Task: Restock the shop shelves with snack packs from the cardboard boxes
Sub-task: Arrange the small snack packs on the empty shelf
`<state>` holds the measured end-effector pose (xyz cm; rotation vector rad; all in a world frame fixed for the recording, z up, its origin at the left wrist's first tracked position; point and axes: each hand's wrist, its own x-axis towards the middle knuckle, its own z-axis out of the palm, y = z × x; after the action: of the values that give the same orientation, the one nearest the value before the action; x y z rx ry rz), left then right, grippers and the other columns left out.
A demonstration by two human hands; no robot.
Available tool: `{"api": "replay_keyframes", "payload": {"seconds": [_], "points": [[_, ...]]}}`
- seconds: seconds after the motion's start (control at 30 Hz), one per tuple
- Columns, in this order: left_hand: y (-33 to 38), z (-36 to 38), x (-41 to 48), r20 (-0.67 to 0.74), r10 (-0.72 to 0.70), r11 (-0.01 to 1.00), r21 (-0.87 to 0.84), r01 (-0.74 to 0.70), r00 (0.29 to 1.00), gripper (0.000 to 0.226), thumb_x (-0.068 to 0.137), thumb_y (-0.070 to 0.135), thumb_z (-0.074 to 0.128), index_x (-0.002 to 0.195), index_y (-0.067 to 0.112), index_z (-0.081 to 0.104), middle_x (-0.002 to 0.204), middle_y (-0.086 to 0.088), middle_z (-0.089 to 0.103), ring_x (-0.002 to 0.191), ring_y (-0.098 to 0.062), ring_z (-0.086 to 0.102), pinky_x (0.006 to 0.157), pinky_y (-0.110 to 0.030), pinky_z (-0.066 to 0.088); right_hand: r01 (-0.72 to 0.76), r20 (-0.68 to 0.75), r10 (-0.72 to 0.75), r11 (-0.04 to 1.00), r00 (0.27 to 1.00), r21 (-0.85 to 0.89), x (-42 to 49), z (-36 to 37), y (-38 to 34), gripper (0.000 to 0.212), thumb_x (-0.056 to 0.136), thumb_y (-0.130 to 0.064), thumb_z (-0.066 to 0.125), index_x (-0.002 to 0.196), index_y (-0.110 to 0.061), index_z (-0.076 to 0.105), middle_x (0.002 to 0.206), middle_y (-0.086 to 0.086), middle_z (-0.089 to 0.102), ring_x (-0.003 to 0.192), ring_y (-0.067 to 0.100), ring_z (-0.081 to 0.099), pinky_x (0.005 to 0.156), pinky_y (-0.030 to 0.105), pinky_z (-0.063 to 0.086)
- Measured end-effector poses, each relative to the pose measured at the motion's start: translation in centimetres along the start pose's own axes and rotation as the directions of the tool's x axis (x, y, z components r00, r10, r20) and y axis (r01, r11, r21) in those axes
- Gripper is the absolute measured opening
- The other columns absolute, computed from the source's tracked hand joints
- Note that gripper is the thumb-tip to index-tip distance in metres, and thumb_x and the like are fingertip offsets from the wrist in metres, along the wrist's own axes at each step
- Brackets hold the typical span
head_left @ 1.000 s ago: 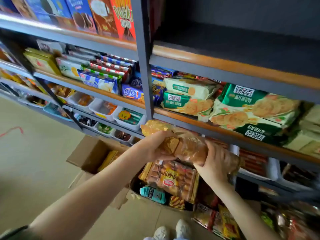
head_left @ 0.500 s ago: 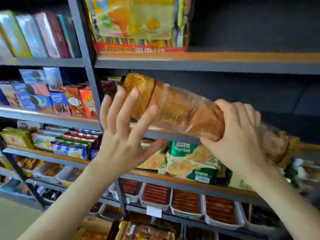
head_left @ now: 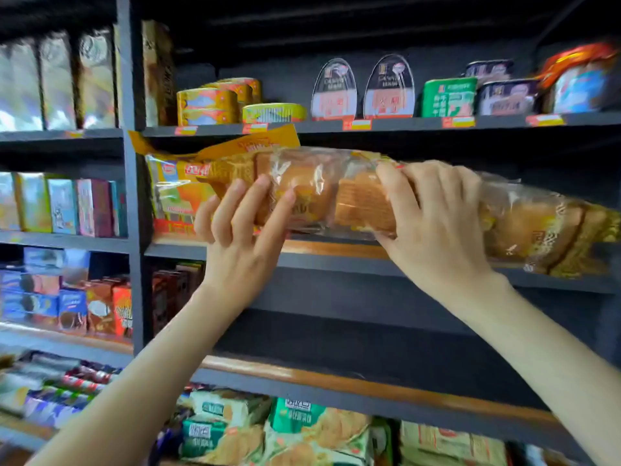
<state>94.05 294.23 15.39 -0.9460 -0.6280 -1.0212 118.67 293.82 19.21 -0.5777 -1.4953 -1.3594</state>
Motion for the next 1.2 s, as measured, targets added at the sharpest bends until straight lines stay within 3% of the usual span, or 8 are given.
{"api": "replay_keyframes", "payload": {"seconds": [0.17,0.33,0.47,0.67,0.83,1.0,1.1,1.2], "points": [[-2.6,2.5,-1.1,0.214,0.201,0.968,-0.195,-0.16,0.956,0.063,0.082,0.004,0.063,0.138,0.024,0.045,0.144,-0.013,0.033,0.137,-0.028,0.029,0.112,-0.047,0.026,-0.027,0.148,0.026,1.0,0.989,0.003,-0.7,4.4,3.9,0.079,0.057,-0.015,0.088,0.123,-0.002,0.047,0.102,0.019,0.056,0.099,0.033,0.042,0.087,0.044,0.029],[-7.0,4.6,-3.4,0.592,0.066,0.976,-0.207,0.072,0.803,0.052,0.096,0.037,0.04,0.146,0.024,0.035,0.154,-0.015,0.027,0.14,-0.034,0.027,0.111,-0.052,0.026,-0.102,0.38,0.098,0.995,0.92,-0.009,0.0,9.0,6.1,0.072,0.064,-0.017,0.087,0.126,-0.005,0.054,0.106,0.015,0.059,0.102,0.034,0.053,0.092,0.045,0.035],[-9.2,6.8,-4.0,0.725,0.049,0.981,-0.165,0.104,0.687,0.054,0.1,0.05,0.02,0.145,0.025,0.037,0.154,-0.015,0.029,0.138,-0.033,0.03,0.107,-0.057,0.035,-0.195,0.614,0.186,0.979,0.767,-0.053,1.2,12.2,7.2,0.073,0.088,-0.036,0.065,0.148,-0.018,0.028,0.138,0.005,0.046,0.13,0.025,0.036,0.11,0.038,0.022],[-8.4,11.4,-4.2,0.619,0.297,0.935,-0.343,-0.09,0.727,0.047,0.094,0.036,0.04,0.139,0.021,0.048,0.15,-0.014,0.039,0.137,-0.029,0.036,0.113,-0.046,0.028,-0.219,0.763,0.173,0.975,0.623,-0.042,1.7,17.9,8.2,0.081,0.087,-0.038,0.065,0.152,-0.025,0.018,0.15,0.0,0.036,0.137,0.022,0.03,0.113,0.036,0.024],[-7.0,16.3,-3.9,0.577,0.345,0.925,-0.341,-0.166,0.741,0.05,0.092,0.04,0.044,0.138,0.021,0.051,0.15,-0.015,0.039,0.139,-0.03,0.035,0.114,-0.05,0.022,-0.223,0.775,0.226,0.968,0.59,-0.113,1.7,21.9,9.6,0.079,0.093,-0.035,0.059,0.154,-0.025,0.011,0.157,0.002,0.026,0.144,0.02,0.023,0.116,0.037,0.018],[-7.3,19.8,-4.7,0.499,0.475,0.875,-0.357,-0.328,0.725,0.05,0.096,0.044,0.034,0.13,0.02,0.061,0.145,-0.01,0.047,0.141,-0.027,0.032,0.115,-0.055,0.012,-0.261,0.782,0.308,0.946,0.542,-0.192,0.9,26.6,9.9,0.083,0.095,-0.038,0.054,0.153,-0.031,-0.006,0.159,0.005,0.018,0.146,0.024,0.017,0.117,0.049,0.019],[-7.2,20.5,-5.1,0.459,0.494,0.864,-0.351,-0.36,0.738,0.051,0.096,0.045,0.034,0.127,0.018,0.064,0.141,-0.01,0.052,0.141,-0.027,0.033,0.115,-0.058,0.011,-0.199,0.876,0.227,0.968,0.426,-0.154,0.5,29.0,9.7,0.102,0.089,-0.045,0.061,0.145,-0.041,-0.025,0.161,0.002,-0.01,0.148,0.022,-0.005,0.116,0.06,0.002],[-7.0,20.8,-5.5,0.427,0.488,0.869,-0.319,-0.379,0.761,0.05,0.096,0.044,0.036,0.121,0.014,0.066,0.137,-0.012,0.056,0.14,-0.028,0.035,0.115,-0.058,0.013,-0.037,0.934,0.122,0.993,0.335,-0.116,0.4,30.8,8.4,0.132,0.07,-0.062,0.073,0.14,-0.038,-0.036,0.147,-0.001,-0.039,0.142,0.021,-0.028,0.112,0.064,-0.01]]}}
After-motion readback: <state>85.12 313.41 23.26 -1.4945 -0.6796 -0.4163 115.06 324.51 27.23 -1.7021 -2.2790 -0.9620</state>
